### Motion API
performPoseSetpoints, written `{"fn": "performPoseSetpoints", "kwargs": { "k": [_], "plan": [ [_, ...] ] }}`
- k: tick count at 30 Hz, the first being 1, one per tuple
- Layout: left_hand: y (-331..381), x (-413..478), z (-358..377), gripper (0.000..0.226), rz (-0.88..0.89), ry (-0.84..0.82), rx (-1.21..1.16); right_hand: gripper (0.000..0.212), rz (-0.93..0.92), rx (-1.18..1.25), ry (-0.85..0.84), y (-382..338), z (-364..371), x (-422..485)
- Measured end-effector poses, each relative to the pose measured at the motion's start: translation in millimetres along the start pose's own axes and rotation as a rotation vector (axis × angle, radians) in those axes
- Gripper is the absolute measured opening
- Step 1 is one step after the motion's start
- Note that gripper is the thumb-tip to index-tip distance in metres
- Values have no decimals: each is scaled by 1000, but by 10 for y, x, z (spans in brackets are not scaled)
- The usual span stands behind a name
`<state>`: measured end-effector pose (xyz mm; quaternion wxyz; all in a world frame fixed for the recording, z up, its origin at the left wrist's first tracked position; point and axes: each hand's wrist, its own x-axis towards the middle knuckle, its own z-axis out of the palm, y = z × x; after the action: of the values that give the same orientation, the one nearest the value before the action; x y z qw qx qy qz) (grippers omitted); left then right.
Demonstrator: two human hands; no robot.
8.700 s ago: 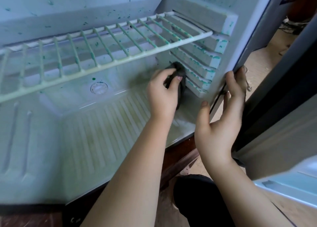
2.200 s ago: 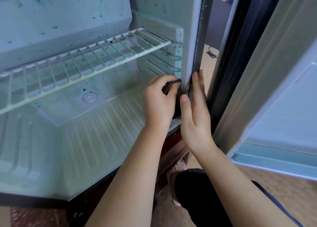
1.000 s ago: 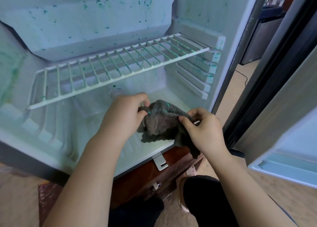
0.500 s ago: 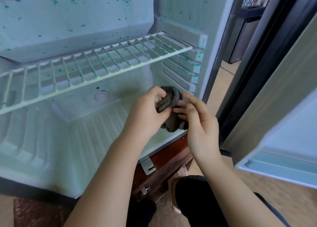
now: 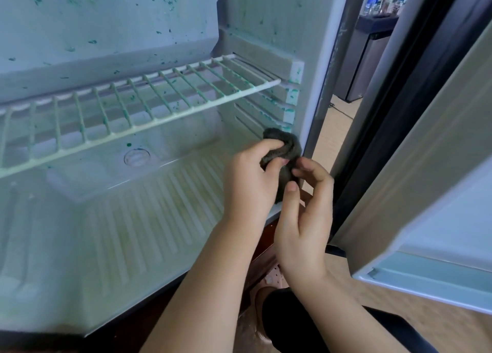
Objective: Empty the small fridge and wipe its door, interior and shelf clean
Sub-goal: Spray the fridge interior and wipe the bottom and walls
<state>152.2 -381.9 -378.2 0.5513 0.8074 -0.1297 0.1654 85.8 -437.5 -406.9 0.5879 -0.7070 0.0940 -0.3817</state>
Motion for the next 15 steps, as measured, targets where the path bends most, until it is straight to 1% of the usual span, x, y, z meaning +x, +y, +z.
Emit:
{"fn": "performPoseSetpoints", "kwargs": {
  "k": [3,4,5,7,8,12,15],
  "plan": [
    [-83,-41,-34,26,9,-204,170,32,15,-23,5,14,14,-3],
    [-103,-49,-55,24,-17,-247,194,32,15,-30,9,10,19,-7],
    [-113,-49,-83,21,-56,-257,185,32,14,-35,15,4,23,-11],
    [-126,-4,-149,14,-117,-196,142,32,20,-36,32,-2,35,-11],
    [-130,31,-182,14,-116,-151,130,33,22,-38,37,3,45,-7],
    [-80,115,-228,19,40,2,70,32,-7,-46,41,24,57,21],
    [-45,76,-78,22,72,87,27,32,-38,-62,30,39,44,35]
  ]
}}
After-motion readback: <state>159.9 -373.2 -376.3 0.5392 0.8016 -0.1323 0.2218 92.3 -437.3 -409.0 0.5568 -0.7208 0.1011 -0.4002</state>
